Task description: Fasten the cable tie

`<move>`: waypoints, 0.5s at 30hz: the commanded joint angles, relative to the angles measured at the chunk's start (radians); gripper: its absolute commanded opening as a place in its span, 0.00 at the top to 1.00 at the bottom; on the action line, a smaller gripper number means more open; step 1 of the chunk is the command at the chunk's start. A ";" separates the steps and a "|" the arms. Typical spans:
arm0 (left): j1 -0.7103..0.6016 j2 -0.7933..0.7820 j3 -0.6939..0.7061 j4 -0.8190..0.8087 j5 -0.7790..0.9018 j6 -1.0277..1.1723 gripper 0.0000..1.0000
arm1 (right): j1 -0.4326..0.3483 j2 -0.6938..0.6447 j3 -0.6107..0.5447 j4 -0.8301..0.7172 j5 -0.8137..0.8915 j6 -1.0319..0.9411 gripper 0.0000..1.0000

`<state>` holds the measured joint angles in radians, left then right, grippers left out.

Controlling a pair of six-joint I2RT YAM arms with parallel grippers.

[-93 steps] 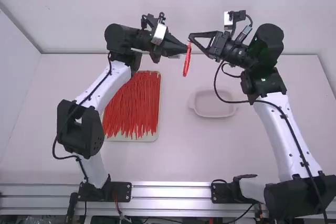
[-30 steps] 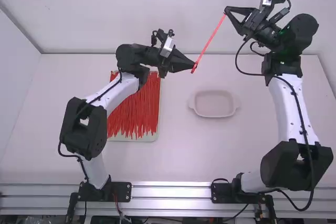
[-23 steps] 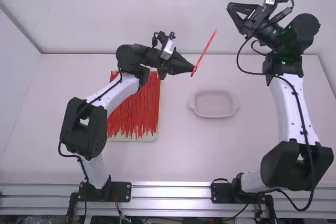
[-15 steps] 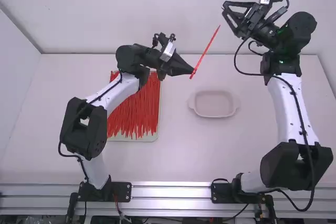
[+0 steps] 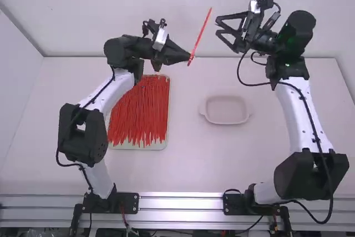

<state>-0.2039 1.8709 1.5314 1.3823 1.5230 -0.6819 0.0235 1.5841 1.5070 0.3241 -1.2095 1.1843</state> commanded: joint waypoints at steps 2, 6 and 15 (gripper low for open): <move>0.006 -0.010 0.032 0.006 -0.043 -0.003 0.98 | 0.061 -0.001 0.030 0.005 -0.004 -0.064 0.02; 0.006 -0.010 0.039 0.011 -0.051 0.004 0.98 | 0.129 -0.001 0.030 0.005 0.039 -0.093 0.02; 0.033 -0.010 0.085 0.014 -0.059 -0.007 0.98 | 0.172 -0.001 0.030 0.008 0.061 -0.093 0.14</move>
<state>-0.1806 1.8709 1.5875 1.3861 1.4830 -0.6819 0.2028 1.5837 1.5070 0.3264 -1.1549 1.0969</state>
